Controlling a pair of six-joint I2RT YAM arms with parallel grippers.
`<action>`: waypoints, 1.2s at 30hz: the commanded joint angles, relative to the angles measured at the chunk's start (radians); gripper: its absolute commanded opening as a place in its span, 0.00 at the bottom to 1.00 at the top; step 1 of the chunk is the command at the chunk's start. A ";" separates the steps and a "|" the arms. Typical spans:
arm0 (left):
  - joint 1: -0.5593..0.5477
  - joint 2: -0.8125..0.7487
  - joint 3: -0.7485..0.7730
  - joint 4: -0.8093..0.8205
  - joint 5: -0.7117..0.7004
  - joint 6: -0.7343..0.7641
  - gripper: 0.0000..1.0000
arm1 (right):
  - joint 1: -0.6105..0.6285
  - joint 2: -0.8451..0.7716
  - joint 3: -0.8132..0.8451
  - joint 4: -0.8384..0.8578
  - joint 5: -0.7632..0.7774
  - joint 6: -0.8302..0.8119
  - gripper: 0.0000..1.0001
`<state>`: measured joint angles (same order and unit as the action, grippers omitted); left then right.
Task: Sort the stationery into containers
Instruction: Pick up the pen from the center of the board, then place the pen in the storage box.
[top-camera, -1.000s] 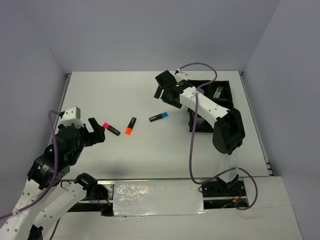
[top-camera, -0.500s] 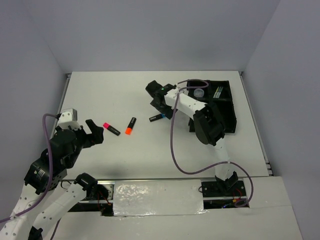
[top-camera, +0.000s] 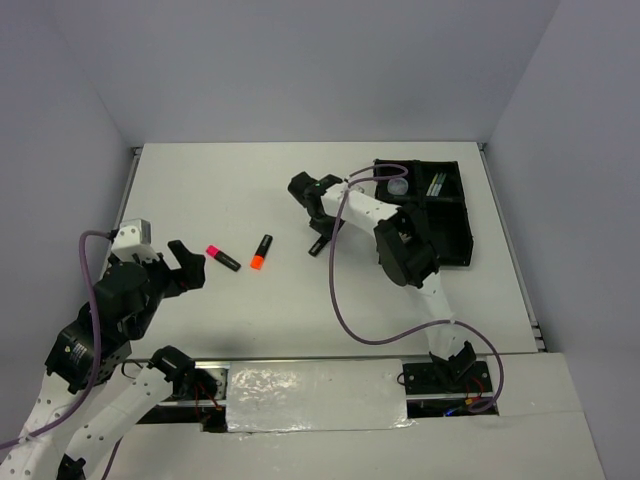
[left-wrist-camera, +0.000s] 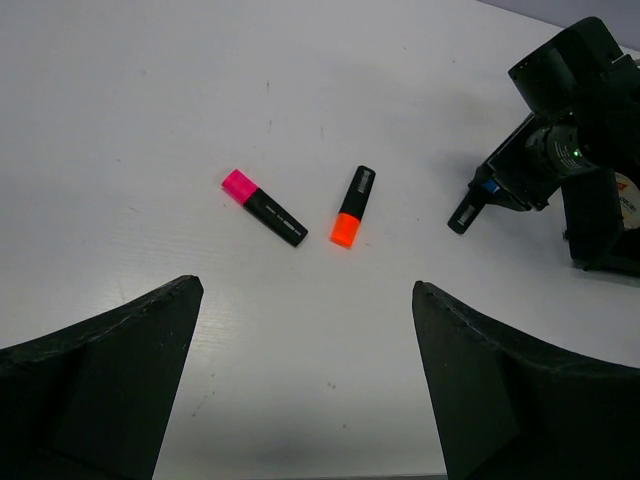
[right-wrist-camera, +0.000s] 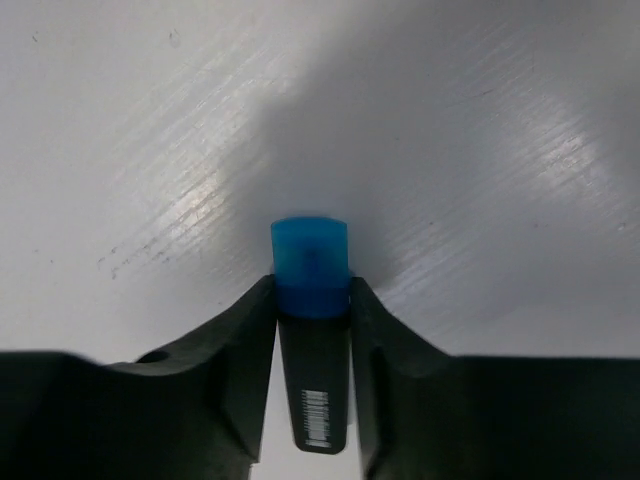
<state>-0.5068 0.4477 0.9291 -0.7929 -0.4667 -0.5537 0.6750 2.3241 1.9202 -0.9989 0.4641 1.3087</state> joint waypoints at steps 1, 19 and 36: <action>-0.004 -0.012 0.008 0.017 -0.021 -0.009 0.99 | 0.018 -0.028 -0.100 0.019 -0.042 -0.035 0.33; -0.007 -0.018 0.004 0.017 -0.026 -0.014 0.99 | -0.179 -0.773 -0.567 0.374 -0.183 -0.801 0.01; -0.006 0.026 0.004 0.026 -0.004 -0.003 0.99 | -0.732 -0.749 -0.630 0.335 -0.217 -0.887 0.05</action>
<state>-0.5079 0.4797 0.9291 -0.7940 -0.4740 -0.5560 -0.0376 1.5539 1.2316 -0.6518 0.2314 0.4423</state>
